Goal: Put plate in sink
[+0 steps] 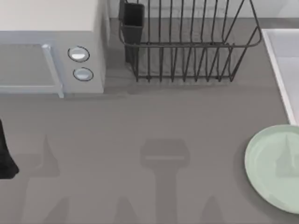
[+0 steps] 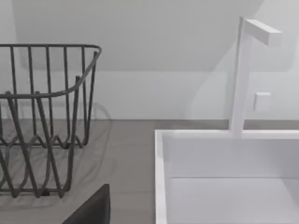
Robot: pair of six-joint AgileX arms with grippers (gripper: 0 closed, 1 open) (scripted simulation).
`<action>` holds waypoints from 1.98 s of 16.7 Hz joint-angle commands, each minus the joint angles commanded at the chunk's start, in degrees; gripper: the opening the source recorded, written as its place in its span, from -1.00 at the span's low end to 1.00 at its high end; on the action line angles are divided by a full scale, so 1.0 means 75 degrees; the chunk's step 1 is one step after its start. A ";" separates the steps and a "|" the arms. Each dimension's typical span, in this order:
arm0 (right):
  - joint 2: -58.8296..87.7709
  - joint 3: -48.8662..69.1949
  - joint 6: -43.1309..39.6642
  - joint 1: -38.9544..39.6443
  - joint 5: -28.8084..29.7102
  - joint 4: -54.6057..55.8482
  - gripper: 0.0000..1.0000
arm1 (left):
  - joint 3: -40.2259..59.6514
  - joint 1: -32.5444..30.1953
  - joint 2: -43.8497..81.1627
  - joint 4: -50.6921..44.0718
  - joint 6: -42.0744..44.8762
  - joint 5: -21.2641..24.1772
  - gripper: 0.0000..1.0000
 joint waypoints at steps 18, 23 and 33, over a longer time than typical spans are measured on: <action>0.0000 0.0000 0.0000 0.0000 0.0000 0.0000 1.00 | 0.0000 0.0000 0.0000 0.0000 0.0000 0.0000 1.00; 0.0000 0.0000 0.0000 0.0000 0.0000 0.0000 1.00 | 0.0000 0.0000 0.0000 0.0000 0.0000 0.0000 1.00; 0.3564 0.2778 0.1065 0.1036 0.0000 -0.2432 1.00 | 0.0000 0.0000 0.0000 0.0000 0.0000 0.0000 1.00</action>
